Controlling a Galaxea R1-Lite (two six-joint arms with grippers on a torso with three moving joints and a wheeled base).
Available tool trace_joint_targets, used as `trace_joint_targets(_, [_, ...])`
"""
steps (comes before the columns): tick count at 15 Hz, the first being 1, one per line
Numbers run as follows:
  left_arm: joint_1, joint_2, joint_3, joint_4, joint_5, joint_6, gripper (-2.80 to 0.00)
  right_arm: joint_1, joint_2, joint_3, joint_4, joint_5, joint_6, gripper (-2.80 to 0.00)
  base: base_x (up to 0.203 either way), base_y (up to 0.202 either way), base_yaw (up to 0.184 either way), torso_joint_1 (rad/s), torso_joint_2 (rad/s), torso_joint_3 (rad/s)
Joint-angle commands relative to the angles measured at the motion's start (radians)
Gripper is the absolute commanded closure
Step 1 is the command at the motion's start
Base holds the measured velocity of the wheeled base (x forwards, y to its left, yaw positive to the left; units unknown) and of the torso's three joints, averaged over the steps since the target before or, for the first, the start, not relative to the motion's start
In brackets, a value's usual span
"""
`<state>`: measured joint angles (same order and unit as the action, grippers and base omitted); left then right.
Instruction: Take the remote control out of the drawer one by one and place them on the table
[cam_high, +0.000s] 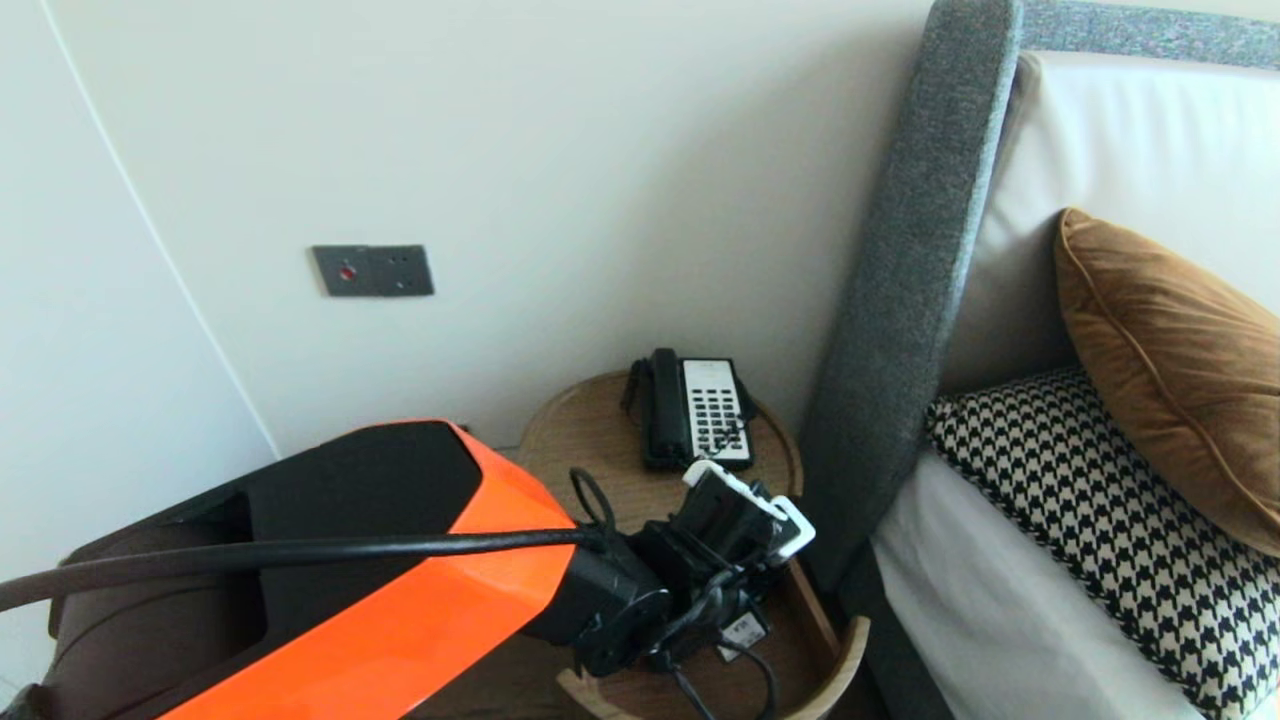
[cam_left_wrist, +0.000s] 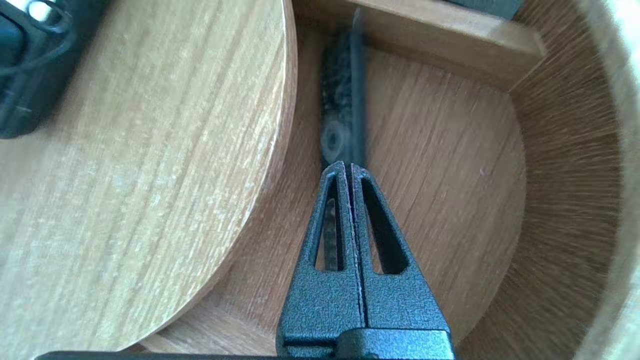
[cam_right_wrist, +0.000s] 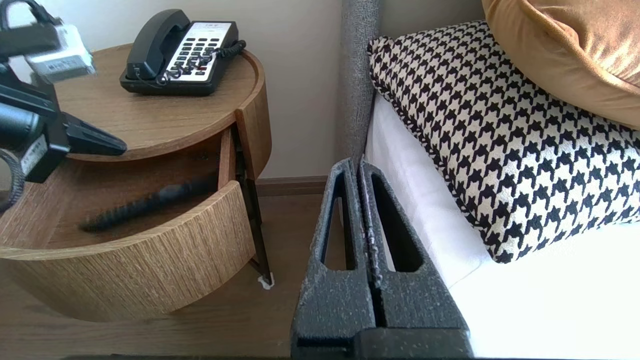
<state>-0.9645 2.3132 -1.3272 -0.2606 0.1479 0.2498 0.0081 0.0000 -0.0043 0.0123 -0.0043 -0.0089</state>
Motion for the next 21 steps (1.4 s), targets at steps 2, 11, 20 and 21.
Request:
trace_joint_targets(2, [-0.003,-0.015,0.003,0.003,0.007,0.002,0.0,0.001,-0.005,0.0,0.0,0.0,0.0,0.0,0.0,0.0,0.0,0.0,0.0,0.0])
trace_joint_targets(11, [0.015,0.093,-0.102,0.124,-0.007,-0.002,0.0,0.001,-0.004,0.0,0.0,0.0,0.0,0.0,0.0,0.0,0.0,0.0,0.0,0.0])
trace_joint_targets(20, [0.029,0.21,-0.167,0.116,-0.008,-0.014,0.0,0.001,-0.005,0.0,0.0,0.0,0.0,0.0,0.0,0.0,0.0,0.0,0.0,0.0])
trace_joint_targets(21, [0.029,0.216,-0.168,0.115,-0.007,-0.014,0.0,0.001,-0.005,0.0,0.0,0.0,0.0,0.0,0.0,0.0,0.0,0.0,0.0,0.0])
